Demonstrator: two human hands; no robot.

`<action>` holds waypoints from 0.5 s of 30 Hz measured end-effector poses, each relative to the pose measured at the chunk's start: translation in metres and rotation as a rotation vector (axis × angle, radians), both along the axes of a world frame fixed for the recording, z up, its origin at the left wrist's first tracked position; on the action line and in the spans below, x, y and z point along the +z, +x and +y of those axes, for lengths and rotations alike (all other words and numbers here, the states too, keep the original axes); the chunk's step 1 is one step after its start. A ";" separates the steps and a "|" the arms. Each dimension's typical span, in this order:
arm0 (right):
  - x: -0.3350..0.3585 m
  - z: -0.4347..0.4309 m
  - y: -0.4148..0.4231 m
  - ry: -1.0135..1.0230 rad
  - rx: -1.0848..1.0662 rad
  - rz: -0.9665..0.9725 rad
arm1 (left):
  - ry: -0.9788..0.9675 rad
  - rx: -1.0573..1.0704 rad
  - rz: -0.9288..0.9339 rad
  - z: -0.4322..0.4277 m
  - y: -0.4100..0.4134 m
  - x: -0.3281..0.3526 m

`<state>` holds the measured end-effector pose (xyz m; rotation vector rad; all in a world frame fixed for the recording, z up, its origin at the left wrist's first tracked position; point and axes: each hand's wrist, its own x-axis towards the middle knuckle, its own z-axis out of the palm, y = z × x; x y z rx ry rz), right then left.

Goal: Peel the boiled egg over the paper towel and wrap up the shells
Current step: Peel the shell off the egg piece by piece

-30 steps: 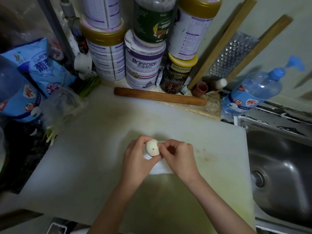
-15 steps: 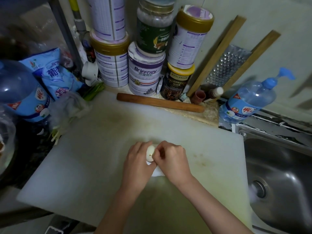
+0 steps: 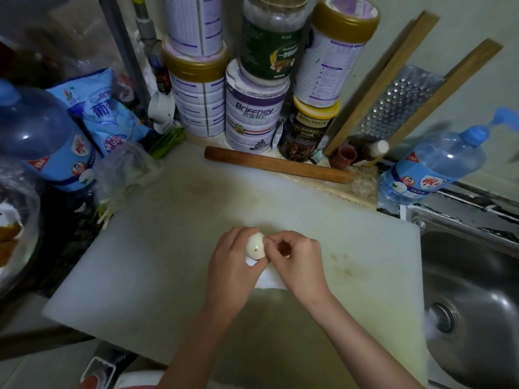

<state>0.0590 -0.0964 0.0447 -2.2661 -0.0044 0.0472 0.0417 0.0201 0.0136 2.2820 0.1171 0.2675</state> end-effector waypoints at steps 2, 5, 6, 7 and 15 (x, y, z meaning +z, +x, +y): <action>0.000 0.000 -0.001 -0.019 -0.009 -0.022 | -0.010 -0.007 -0.002 -0.001 0.000 0.000; -0.002 0.000 0.001 -0.082 -0.018 -0.062 | -0.006 -0.025 -0.015 -0.001 -0.001 0.001; -0.002 0.001 0.001 -0.106 -0.020 -0.076 | -0.004 -0.031 -0.021 0.000 -0.001 0.001; -0.003 0.001 0.001 -0.117 -0.027 -0.079 | -0.012 -0.035 -0.026 0.000 -0.002 0.001; -0.002 -0.006 0.010 0.303 -0.185 0.266 | -0.345 -0.016 0.037 0.008 -0.002 -0.001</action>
